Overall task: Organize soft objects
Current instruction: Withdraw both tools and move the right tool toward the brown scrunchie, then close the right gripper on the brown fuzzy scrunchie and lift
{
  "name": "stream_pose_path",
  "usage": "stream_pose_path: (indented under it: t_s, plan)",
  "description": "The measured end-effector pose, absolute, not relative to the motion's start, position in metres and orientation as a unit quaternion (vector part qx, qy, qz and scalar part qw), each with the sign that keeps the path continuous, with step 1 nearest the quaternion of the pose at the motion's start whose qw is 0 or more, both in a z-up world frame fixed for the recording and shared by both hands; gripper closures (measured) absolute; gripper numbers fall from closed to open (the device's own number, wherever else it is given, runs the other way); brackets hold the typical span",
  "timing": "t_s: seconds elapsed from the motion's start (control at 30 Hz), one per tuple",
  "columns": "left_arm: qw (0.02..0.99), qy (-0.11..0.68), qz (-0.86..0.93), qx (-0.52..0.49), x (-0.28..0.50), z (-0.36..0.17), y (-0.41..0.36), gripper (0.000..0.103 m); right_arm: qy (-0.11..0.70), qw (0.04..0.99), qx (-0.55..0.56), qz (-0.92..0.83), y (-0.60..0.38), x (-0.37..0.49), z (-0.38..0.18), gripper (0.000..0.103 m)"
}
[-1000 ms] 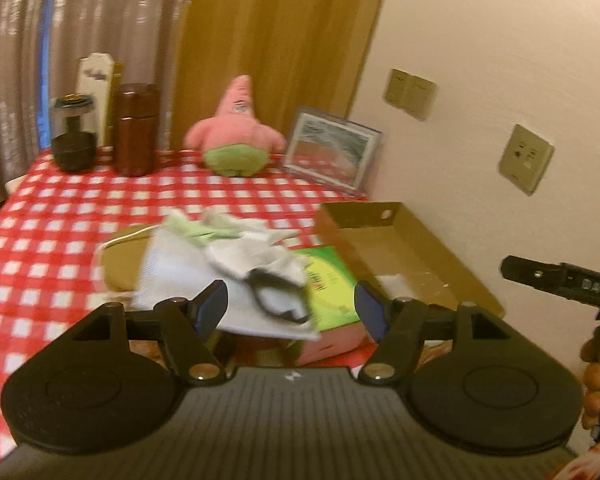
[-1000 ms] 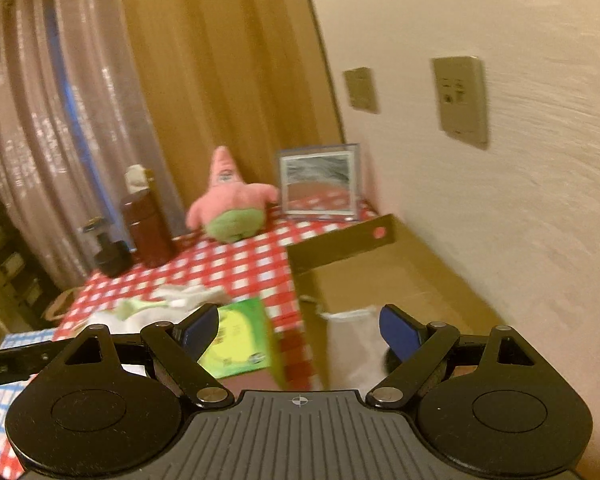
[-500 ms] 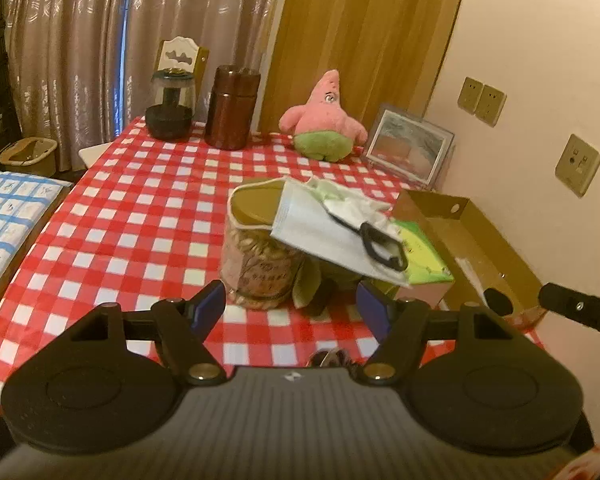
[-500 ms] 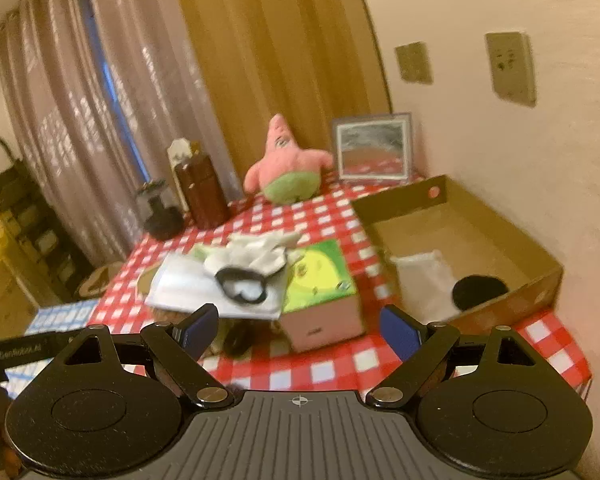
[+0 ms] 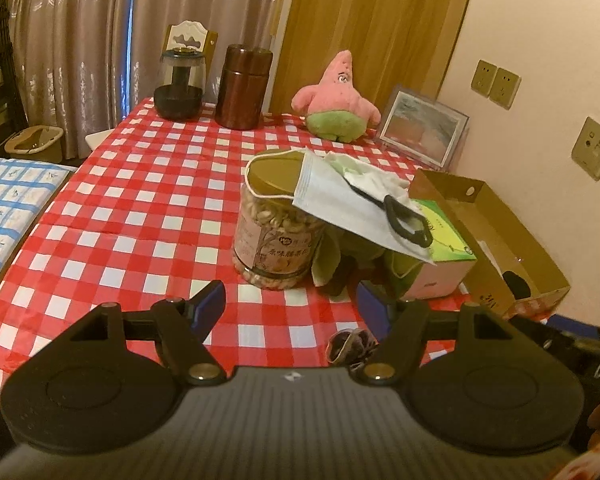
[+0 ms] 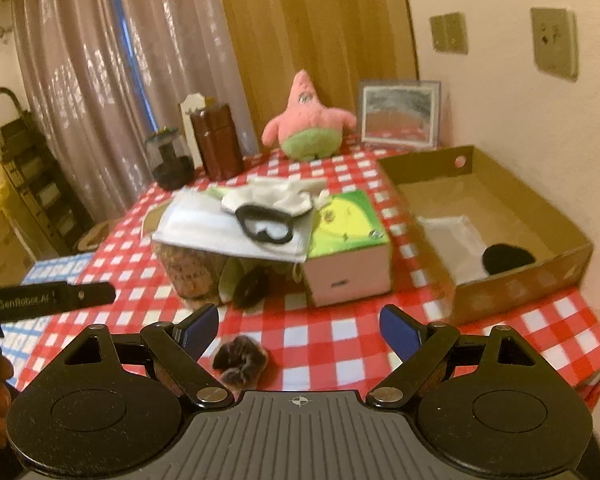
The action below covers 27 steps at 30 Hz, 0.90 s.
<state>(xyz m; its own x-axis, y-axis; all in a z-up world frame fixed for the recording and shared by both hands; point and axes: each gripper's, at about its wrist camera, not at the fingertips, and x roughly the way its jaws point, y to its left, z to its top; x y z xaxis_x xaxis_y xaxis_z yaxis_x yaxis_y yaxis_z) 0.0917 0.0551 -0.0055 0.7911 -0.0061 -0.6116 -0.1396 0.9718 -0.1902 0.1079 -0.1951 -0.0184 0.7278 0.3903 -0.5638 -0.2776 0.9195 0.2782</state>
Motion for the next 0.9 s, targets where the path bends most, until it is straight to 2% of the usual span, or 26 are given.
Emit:
stream_pose_path:
  t_s: [0.6,0.9]
  plan:
    - [0.915,0.376,0.064,-0.129,0.125,-0.059,0.080,0.034,0.390,0.893,0.059,0.215,-0.120,0.153,-0.096,0.016]
    - [0.912,0.382,0.059,-0.134,0.142,-0.070,0.083,0.034,0.403,0.888,0.048,0.216,-0.101,0.168,-0.116,0.017]
